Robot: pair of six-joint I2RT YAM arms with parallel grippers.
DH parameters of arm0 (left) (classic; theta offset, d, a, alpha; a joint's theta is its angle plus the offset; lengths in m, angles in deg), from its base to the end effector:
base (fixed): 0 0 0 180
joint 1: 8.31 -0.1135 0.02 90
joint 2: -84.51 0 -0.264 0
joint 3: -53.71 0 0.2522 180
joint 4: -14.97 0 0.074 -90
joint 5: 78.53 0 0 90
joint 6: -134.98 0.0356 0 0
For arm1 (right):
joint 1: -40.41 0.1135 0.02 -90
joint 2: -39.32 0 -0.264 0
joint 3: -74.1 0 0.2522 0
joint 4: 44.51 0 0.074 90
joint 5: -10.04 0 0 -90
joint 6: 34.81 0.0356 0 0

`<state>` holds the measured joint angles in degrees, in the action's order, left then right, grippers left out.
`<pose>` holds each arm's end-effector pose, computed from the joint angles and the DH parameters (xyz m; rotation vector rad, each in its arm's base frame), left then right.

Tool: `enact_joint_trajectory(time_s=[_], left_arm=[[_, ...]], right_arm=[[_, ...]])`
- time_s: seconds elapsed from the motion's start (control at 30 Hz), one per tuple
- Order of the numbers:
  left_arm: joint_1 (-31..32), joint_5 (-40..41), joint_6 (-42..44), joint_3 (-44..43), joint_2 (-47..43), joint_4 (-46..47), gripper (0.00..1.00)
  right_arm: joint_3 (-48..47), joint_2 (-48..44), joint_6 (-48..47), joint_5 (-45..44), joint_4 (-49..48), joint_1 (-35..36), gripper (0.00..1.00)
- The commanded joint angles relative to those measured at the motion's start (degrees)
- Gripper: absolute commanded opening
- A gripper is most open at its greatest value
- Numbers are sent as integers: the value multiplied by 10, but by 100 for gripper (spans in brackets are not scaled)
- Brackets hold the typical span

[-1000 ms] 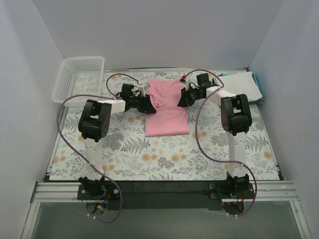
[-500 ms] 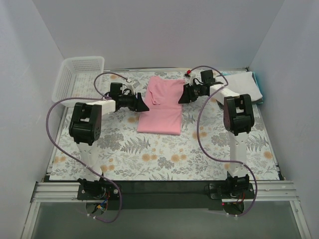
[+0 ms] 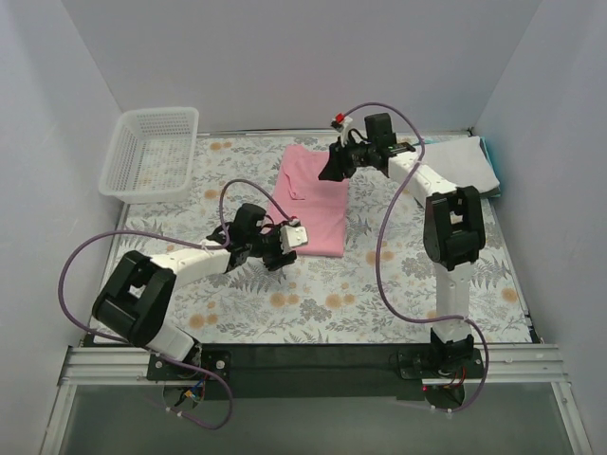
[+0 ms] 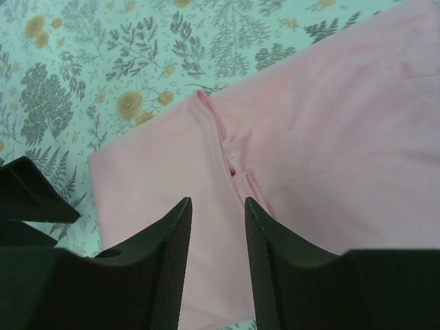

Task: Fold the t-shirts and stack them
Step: Fold the tshirt

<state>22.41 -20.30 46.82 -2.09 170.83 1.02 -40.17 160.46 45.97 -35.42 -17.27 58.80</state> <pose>0.2438 -0.1667 0.1758 0.9310 2.1838 -0.8963 0.4563 0.1780 0.2536 -0.9274 1.8963 0.9295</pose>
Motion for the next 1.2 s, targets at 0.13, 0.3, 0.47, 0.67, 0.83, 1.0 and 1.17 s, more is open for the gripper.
enact_joint_trajectory(time_s=[0.13,0.3,0.47,0.67,0.83,1.0,1.17], left_arm=[[29,111,112,35,9,105,48],[29,127,142,58,42,92,42],[39,86,138,53,59,50,24],[97,69,106,62,14,-38,4],[142,50,30,68,-56,-98,21],[142,48,-38,61,-156,-173,45],[121,82,-3,92,-226,-158,48]], right_arm=[[31,38,-36,-13,17,49,39],[97,-4,-108,-59,36,59,42],[112,16,-136,-91,59,64,42],[168,-22,-164,-84,72,72,43],[239,-148,-186,-67,108,75,49],[383,-322,-301,-138,139,76,66],[444,-427,-352,-191,134,89,69]])
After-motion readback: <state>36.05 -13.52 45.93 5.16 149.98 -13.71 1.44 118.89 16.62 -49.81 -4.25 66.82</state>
